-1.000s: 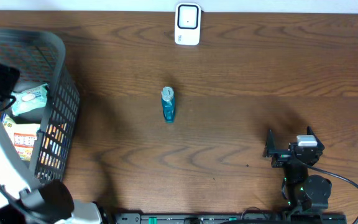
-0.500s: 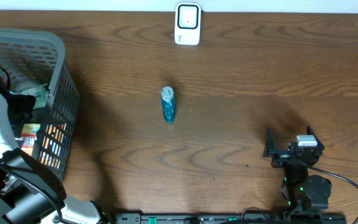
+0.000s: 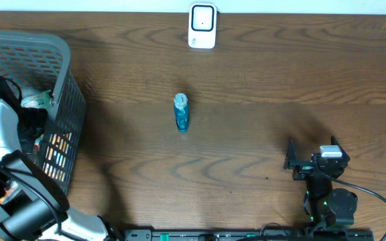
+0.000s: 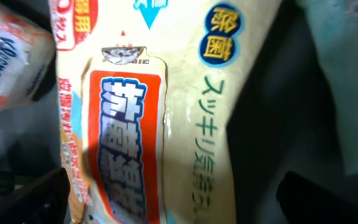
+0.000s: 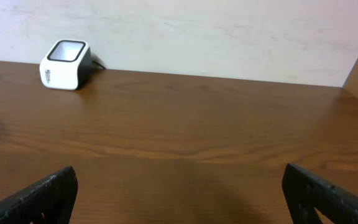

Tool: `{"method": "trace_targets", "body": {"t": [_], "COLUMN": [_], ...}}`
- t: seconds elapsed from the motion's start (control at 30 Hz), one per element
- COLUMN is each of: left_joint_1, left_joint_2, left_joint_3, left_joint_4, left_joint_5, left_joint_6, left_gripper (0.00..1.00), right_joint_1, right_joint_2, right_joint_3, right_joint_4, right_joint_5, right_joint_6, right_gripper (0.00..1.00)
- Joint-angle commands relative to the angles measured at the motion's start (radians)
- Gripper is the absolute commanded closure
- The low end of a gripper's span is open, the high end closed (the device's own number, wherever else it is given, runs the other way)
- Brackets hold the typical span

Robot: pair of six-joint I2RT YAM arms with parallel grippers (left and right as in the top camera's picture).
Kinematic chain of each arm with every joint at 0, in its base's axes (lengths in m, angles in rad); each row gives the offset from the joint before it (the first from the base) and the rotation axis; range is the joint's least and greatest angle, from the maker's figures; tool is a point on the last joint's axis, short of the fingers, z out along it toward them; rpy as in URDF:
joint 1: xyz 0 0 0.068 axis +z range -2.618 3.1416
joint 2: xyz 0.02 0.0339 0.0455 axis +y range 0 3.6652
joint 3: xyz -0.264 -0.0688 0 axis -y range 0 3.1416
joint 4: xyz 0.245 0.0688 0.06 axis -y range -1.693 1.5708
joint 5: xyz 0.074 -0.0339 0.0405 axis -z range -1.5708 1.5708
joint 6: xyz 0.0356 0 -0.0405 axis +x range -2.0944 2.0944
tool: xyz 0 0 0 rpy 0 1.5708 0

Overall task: Scan the item barcode
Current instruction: 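Return the left gripper to the basket and grasp the wet-wipes pack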

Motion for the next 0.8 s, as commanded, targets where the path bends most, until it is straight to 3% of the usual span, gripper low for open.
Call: {"method": "trace_targets", "body": {"t": [0.0,0.07,0.23,0.37,0.77], "left_joint_1": [0.003,0.003,0.003,0.003,0.003], "left_joint_2": [0.047,0.067,0.108,0.069,-0.259], "left_joint_3": [-0.027,-0.039,-0.048,-0.016,0.169], "left_joint_4": [-0.002,0.001,-0.016,-0.02,0.003], "left_joint_5": [0.002,0.001,0.003,0.038,0.092], "left_joint_6": [0.006,0.006,0.006,0.006,-0.004], "left_gripper": [0.05,0.11,0.67,0.87,0.88], "right_joint_1": [0.007,0.007,0.007,0.007,0.007], "right_joint_2": [-0.005,-0.005,-0.005,-0.005,-0.005], "right_joint_3": [-0.004,-0.004,-0.005,-0.005,-0.004], "right_joint_4": [0.002,0.002,0.002,0.002,0.002], "right_joint_5": [-0.005,-0.005,-0.005,-0.005,-0.005], "right_joint_6": [-0.009,-0.008,-0.008,-0.009,-0.008], "right_gripper": [0.01,0.01,0.01,0.01,0.01]}}
